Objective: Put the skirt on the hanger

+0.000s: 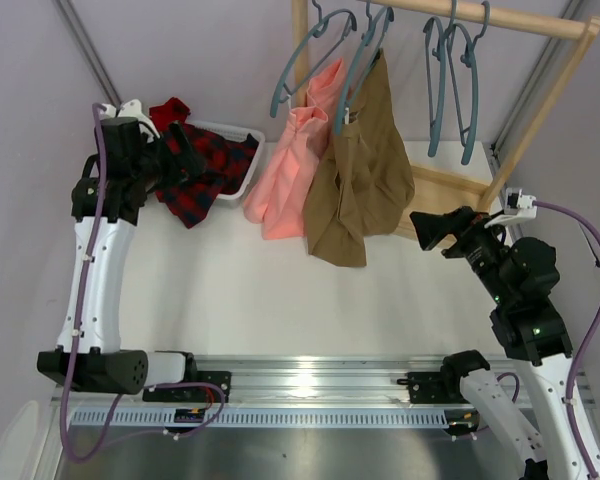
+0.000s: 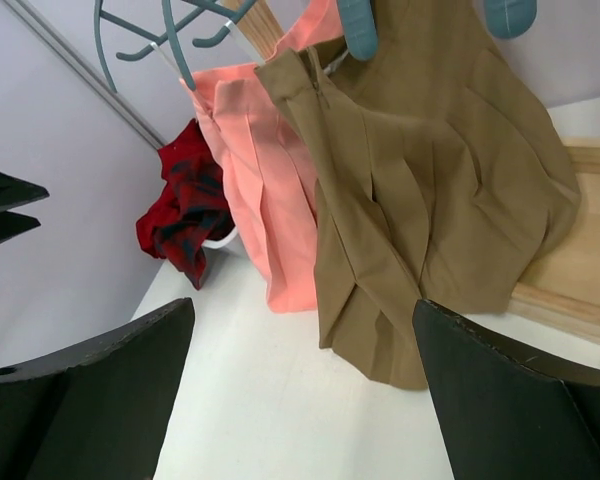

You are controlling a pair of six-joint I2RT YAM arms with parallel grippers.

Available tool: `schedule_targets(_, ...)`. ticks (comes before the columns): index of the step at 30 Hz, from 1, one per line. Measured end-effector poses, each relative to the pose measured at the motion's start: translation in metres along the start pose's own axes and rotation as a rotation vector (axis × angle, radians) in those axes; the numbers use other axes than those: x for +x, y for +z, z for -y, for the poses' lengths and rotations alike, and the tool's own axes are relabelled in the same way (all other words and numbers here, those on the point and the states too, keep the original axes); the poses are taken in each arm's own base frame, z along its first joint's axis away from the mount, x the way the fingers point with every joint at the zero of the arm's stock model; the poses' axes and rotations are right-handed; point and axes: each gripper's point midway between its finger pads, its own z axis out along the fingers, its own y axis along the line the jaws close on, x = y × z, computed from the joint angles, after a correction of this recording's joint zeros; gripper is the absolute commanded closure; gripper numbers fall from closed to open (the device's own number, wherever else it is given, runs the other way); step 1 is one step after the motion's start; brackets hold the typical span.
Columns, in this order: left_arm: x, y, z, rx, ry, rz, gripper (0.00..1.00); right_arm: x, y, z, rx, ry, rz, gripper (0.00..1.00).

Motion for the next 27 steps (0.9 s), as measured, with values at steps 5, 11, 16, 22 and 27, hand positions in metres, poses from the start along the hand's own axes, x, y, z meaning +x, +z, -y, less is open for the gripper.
schedule_targets(5, -0.008, 0.004, 0.0, -0.002, 0.002, 0.036, 0.01, 0.001, 0.004, 0.003, 0.004, 0.004, 0.008, 0.01)
schedule_targets(11, -0.06, 0.041, 0.013, -0.015, 0.001, 0.087, 0.01, 0.002, 0.009, 0.004, 0.006, 0.005, 0.004, 0.01)
schedule_targets(16, -0.102, 0.114, 0.011, -0.087, -0.003, 0.134, 0.01, -0.002, 0.008, 0.004, 0.012, 0.004, 0.023, 0.01)
schedule_targets(22, -0.059, 0.205, -0.039, -0.275, 0.002, 0.013, 0.01, -0.008, 0.002, 0.008, 0.041, -0.003, 0.057, 0.01)
schedule_targets(27, -0.025, 0.233, -0.079, -0.393, -0.005, -0.048, 0.01, -0.007, 0.0, 0.017, 0.081, -0.017, 0.058, 0.01)
